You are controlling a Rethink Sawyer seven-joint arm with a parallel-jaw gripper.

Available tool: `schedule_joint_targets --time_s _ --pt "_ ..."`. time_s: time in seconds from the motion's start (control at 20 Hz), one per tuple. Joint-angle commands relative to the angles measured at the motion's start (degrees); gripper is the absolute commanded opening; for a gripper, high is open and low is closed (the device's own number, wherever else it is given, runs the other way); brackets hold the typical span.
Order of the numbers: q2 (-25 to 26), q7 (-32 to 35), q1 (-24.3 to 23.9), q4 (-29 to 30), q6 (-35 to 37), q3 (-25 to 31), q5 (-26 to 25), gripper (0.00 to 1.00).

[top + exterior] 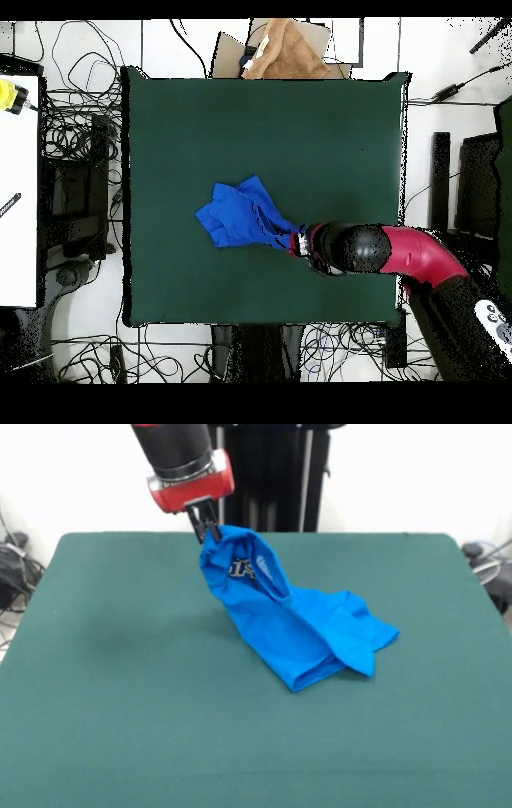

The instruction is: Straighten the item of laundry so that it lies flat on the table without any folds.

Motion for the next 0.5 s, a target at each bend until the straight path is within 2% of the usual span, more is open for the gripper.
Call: schedule_joint_targets --time_s 0.05,0.2,0.35,0.4,0.5 --pt "6.6 -12.5 -0.7 -0.7 -1.1 4.7 -5.9 0.0" --pt "8.3 -14.8 -2.3 -1.6 -1.0 5.1 -7.4 0.0" --pt "6.2 -14.3 -3.8 0.1 -1.6 5.4 -9.3 0.0" --pt "3.3 -14.3 -5.9 2.9 -2.3 5.7 -9.5 0.0" --pt "0.3 -11.8 -6.1 5.1 -2.6 5.0 -10.1 0.0"
